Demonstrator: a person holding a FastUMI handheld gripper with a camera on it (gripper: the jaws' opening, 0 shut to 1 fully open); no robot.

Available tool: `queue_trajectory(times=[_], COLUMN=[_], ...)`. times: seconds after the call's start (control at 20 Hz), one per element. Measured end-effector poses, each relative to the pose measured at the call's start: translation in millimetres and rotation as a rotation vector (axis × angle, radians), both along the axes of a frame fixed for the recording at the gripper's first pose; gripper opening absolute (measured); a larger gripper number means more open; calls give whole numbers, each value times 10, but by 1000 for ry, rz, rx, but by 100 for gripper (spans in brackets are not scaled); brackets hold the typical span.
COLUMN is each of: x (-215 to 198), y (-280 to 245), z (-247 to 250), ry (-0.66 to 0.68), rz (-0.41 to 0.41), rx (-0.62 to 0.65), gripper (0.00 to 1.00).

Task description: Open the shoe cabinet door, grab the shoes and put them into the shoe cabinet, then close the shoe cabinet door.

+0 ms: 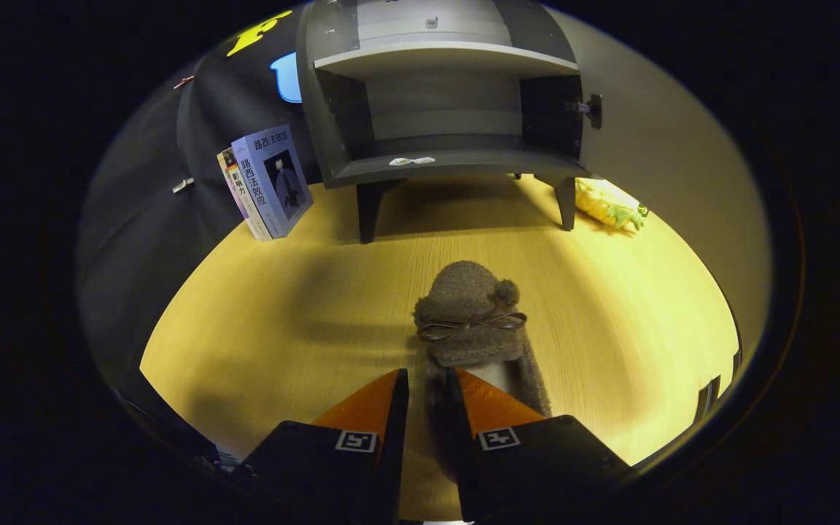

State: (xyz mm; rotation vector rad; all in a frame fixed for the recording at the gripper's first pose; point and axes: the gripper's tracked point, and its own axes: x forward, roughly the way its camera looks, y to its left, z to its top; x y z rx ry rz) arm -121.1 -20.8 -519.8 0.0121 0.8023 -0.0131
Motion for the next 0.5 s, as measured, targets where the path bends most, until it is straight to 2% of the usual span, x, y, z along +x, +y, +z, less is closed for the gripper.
queue_trajectory(times=[0.5], x=[420], y=[-19], z=[-229], ry=[-23], rz=[10], rx=[-53], gripper=[36])
